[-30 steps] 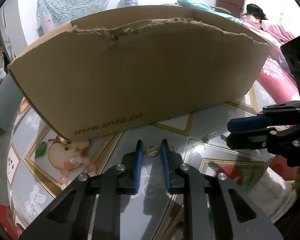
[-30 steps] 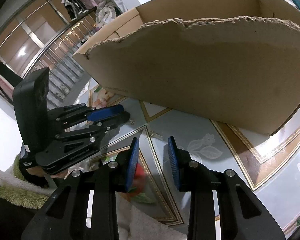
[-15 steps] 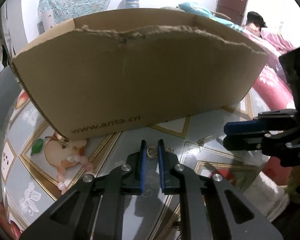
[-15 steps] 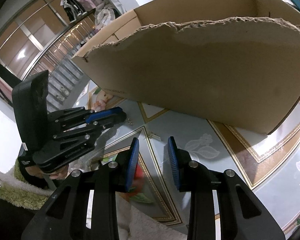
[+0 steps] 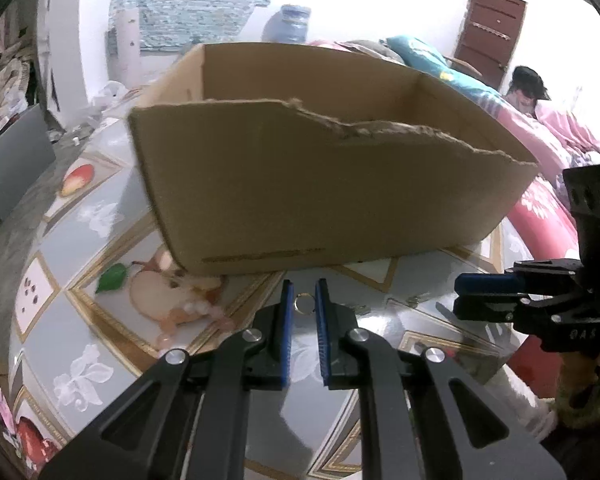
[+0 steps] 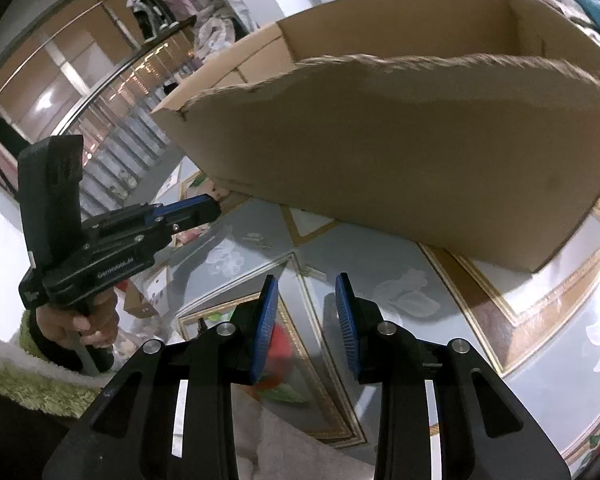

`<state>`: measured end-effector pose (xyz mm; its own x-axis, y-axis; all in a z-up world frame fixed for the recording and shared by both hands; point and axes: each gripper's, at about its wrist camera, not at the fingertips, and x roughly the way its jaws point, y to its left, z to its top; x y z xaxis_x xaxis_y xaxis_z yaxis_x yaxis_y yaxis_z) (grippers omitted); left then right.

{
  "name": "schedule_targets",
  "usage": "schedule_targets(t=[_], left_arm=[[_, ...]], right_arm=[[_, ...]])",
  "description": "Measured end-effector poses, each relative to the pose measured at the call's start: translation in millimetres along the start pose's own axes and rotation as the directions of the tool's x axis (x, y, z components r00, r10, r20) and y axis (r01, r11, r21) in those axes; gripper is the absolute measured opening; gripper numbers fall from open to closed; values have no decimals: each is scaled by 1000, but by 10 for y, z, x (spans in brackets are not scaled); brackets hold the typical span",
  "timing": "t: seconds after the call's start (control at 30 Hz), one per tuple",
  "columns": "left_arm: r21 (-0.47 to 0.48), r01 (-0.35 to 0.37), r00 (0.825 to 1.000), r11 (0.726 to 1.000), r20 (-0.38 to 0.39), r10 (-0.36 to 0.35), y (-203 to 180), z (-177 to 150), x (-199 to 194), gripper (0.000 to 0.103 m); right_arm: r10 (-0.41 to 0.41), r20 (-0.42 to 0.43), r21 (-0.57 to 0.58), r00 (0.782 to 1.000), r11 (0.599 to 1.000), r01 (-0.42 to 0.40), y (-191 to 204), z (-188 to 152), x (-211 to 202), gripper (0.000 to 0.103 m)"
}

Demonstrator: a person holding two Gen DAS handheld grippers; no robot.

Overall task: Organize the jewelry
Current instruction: 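Close the left tool on the gold ring and lift it, then carry the ring over the box and open the left tool to drop it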

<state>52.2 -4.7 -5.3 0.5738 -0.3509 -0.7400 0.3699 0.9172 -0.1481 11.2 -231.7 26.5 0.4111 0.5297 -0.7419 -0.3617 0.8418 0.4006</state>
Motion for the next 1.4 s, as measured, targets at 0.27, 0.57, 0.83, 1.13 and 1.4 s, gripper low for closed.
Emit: schedule_targets(t=[0.27,0.57,0.83,1.13,1.4], left_arm=[[-46,-16,1000,999,-1,16,111,-70,-26,10],[-72,-6,1000,997,-7,6,165,-129,34,10],[-74,1,1000,997,-8,-2,180,-152,36,10],[-83,2,1000,997,-6,-3,196,-158,27,10],[-79,5,1000,997,-3,-5,189,-168,20,10]], right_arm=[[-28,-4,-91,1000,995,27,149,-10,80,30],[-131,-15,-133,991,983,128,224,-46,178,29],[-169,-5,-199,986,966,165,277,-3,261,28],[-207,-48,-273,977,944,187,266,50,373,1],[-137,-41,-166,990,978,129,158,42,232,0]])
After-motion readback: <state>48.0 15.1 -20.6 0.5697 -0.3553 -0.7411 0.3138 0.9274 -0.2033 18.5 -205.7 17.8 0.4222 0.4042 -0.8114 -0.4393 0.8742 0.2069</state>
